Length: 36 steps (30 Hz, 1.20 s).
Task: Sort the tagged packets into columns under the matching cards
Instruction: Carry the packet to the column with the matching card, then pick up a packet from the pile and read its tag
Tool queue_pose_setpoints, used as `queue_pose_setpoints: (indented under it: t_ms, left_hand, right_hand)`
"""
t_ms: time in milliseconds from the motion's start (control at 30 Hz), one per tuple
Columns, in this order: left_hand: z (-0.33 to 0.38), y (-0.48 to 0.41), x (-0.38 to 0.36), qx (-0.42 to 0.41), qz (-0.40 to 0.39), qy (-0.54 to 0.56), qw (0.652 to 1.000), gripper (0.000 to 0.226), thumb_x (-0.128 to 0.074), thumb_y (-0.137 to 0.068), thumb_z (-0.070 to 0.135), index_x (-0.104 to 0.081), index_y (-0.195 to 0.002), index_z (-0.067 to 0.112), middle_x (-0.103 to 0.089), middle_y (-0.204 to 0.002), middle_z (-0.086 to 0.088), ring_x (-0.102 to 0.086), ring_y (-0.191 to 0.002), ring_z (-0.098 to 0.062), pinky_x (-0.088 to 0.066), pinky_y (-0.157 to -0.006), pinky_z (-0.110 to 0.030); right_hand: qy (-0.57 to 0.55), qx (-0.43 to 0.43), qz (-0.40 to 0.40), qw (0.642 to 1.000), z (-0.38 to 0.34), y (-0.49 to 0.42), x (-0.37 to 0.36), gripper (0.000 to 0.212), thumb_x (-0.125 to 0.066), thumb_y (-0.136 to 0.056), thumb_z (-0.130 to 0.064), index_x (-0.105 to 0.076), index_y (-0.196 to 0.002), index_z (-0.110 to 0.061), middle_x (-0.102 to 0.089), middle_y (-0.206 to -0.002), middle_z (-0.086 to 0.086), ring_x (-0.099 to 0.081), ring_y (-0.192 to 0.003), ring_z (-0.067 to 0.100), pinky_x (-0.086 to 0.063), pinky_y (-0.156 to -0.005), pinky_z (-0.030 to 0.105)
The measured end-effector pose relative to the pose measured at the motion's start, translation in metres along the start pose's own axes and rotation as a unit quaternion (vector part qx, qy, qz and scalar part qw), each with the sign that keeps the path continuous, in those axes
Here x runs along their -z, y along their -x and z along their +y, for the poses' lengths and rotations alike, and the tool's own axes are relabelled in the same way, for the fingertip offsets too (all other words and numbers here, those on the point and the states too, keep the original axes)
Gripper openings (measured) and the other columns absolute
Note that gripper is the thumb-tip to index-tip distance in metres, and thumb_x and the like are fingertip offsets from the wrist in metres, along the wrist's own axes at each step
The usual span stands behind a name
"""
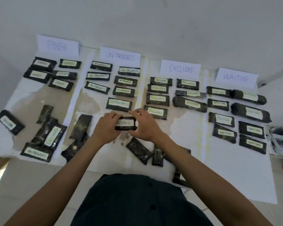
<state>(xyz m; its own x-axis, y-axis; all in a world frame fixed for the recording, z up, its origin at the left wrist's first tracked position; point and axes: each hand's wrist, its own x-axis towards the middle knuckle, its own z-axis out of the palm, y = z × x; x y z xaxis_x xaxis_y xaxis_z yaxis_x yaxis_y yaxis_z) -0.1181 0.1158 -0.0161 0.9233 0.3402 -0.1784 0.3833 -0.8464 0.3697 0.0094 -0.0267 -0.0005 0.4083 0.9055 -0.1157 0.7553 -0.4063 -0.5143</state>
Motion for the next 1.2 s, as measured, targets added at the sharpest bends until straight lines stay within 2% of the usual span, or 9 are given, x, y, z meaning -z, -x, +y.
queue_pose_setpoints:
  t_ms: [167, 333, 500, 733, 933, 1000, 1067, 1133, 1200]
  left_hand:
    - [-0.064, -0.009, 0.015, 0.071, 0.013, -0.006, 0.997, 0.058, -0.071, -0.069, 0.015, -0.052, -0.124, 0.009, -0.054, -0.115, -0.015, -0.051, -0.101, -0.036, -0.047, -0.081, -0.046]
    - [-0.113, -0.034, 0.026, 0.107, 0.015, -0.017, 0.994, 0.053, -0.068, -0.072, 0.009, -0.052, -0.122, 0.007, -0.049, -0.115, -0.019, -0.048, -0.102, -0.039, -0.045, -0.082, -0.049]
    - [-0.146, -0.069, 0.031, 0.113, 0.006, -0.039, 0.993, 0.057, -0.070, -0.072, 0.006, -0.049, -0.125, 0.006, -0.046, -0.120, -0.021, -0.045, -0.108, -0.039, -0.043, -0.086, -0.048]
    - [-0.164, -0.094, 0.030, 0.088, -0.040, -0.028, 0.995, 0.064, -0.073, -0.069, 0.003, -0.051, -0.129, 0.011, -0.046, -0.123, -0.019, -0.042, -0.113, -0.038, -0.043, -0.093, -0.048]
    - [-0.166, -0.082, 0.031, 0.072, -0.007, -0.013, 0.997, 0.067, -0.074, -0.068, 0.006, -0.051, -0.130, 0.009, -0.048, -0.119, -0.022, -0.044, -0.108, -0.041, -0.042, -0.090, -0.049]
    - [-0.162, -0.068, 0.032, 0.084, 0.025, 0.002, 0.996, 0.054, -0.070, -0.071, 0.010, -0.057, -0.123, 0.008, -0.051, -0.112, -0.023, -0.046, -0.104, -0.041, -0.042, -0.087, -0.048]
    - [-0.152, -0.047, 0.032, 0.141, 0.027, 0.035, 0.989, 0.043, -0.066, -0.076, 0.022, -0.059, -0.118, 0.010, -0.051, -0.113, -0.021, -0.047, -0.105, -0.040, -0.044, -0.088, -0.047]
    - [-0.136, -0.023, 0.027, 0.216, -0.014, 0.040, 0.976, 0.048, -0.062, -0.079, 0.038, -0.055, -0.119, 0.012, -0.048, -0.120, -0.018, -0.046, -0.110, -0.038, -0.044, -0.090, -0.046]
    - [-0.118, 0.000, 0.018, 0.257, -0.080, -0.013, 0.963, 0.066, -0.060, -0.077, 0.054, -0.044, -0.125, 0.013, -0.040, -0.129, -0.019, -0.042, -0.115, -0.038, -0.042, -0.091, -0.046]
  right_hand:
    - [-0.008, -0.037, -0.044, 0.998, -0.024, -0.044, -0.017, 0.062, -0.063, -0.082, -0.025, -0.040, -0.138, -0.013, -0.046, -0.130, 0.010, -0.048, -0.113, 0.028, -0.044, -0.095, 0.042]
    - [0.067, -0.055, -0.088, 0.992, -0.029, -0.088, -0.036, 0.055, -0.058, -0.085, -0.022, -0.041, -0.136, -0.014, -0.041, -0.138, 0.011, -0.043, -0.121, 0.032, -0.039, -0.099, 0.042]
    - [0.130, -0.064, -0.082, 0.986, -0.019, -0.112, -0.051, 0.049, -0.055, -0.086, -0.018, -0.045, -0.134, -0.013, -0.039, -0.140, 0.012, -0.038, -0.126, 0.033, -0.036, -0.100, 0.044]
    - [0.158, -0.045, -0.070, 0.984, -0.010, -0.112, -0.056, 0.045, -0.055, -0.084, -0.018, -0.051, -0.128, -0.009, -0.040, -0.138, 0.014, -0.040, -0.122, 0.034, -0.038, -0.098, 0.046]
    - [0.144, -0.049, -0.060, 0.986, -0.018, -0.112, -0.053, 0.044, -0.054, -0.085, -0.018, -0.051, -0.128, -0.011, -0.041, -0.139, 0.015, -0.039, -0.125, 0.034, -0.035, -0.100, 0.047]
    - [0.131, -0.048, -0.065, 0.988, -0.028, -0.111, -0.052, 0.046, -0.055, -0.084, -0.018, -0.050, -0.130, -0.012, -0.040, -0.140, 0.015, -0.039, -0.125, 0.034, -0.035, -0.100, 0.046]
    - [0.112, -0.045, -0.076, 0.990, -0.038, -0.107, -0.052, 0.049, -0.055, -0.085, -0.018, -0.048, -0.133, -0.013, -0.040, -0.140, 0.014, -0.040, -0.124, 0.033, -0.036, -0.099, 0.046]
    - [0.083, -0.043, -0.079, 0.992, -0.049, -0.101, -0.053, 0.050, -0.055, -0.086, -0.019, -0.047, -0.134, -0.013, -0.042, -0.136, 0.013, -0.043, -0.120, 0.032, -0.038, -0.097, 0.045]
    - [0.050, -0.049, -0.081, 0.994, -0.059, -0.095, -0.055, 0.050, -0.056, -0.085, -0.020, -0.047, -0.134, -0.014, -0.043, -0.133, 0.011, -0.046, -0.117, 0.031, -0.040, -0.096, 0.043]
